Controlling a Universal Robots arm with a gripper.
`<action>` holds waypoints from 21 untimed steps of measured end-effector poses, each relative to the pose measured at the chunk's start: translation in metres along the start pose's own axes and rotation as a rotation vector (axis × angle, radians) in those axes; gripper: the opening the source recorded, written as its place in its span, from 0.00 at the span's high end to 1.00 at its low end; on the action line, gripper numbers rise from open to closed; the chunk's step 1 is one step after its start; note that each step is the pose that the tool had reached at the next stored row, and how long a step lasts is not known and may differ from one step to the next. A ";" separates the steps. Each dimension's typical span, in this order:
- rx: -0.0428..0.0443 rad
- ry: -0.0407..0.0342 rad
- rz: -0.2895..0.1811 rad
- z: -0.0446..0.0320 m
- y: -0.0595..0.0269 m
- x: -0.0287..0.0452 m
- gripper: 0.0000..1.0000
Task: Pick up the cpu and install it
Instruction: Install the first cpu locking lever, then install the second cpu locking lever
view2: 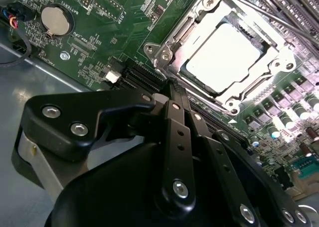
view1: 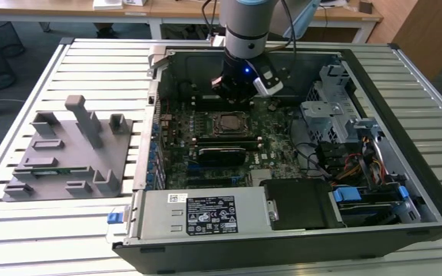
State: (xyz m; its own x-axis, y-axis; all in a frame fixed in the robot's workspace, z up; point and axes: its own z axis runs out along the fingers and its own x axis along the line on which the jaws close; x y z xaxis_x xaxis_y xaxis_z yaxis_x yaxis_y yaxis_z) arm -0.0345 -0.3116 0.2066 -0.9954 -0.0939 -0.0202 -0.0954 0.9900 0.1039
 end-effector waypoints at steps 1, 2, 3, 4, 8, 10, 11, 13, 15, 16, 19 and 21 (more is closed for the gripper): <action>0.0001 0.0000 0.000 0.0000 -0.0003 0.0000 0.89; 0.0000 0.0000 0.000 -0.0001 -0.0006 0.0001 0.89; 0.0000 0.0000 0.000 -0.0001 -0.0010 0.0001 0.89; 0.0000 0.0000 0.000 -0.0002 -0.0014 0.0001 0.89; 0.0000 0.0000 0.000 -0.0003 -0.0031 0.0003 0.89; 0.0000 0.0000 0.000 -0.0004 -0.0038 0.0004 0.89; 0.0000 0.0000 0.000 -0.0005 -0.0042 0.0004 0.89; 0.0001 0.0000 0.000 -0.0006 -0.0050 0.0005 0.89; 0.0000 0.0000 0.000 -0.0006 -0.0059 0.0005 0.89; 0.0000 0.0000 0.000 -0.0007 -0.0064 0.0006 0.89; 0.0001 0.0000 0.000 -0.0009 -0.0079 0.0007 0.89; 0.0000 0.0000 0.000 -0.0010 -0.0089 0.0008 0.89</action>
State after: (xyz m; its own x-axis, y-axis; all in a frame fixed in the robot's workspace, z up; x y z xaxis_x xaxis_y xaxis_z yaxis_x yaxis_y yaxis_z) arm -0.0345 -0.3206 0.2066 -0.9954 -0.0939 -0.0202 -0.0955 0.9900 0.1039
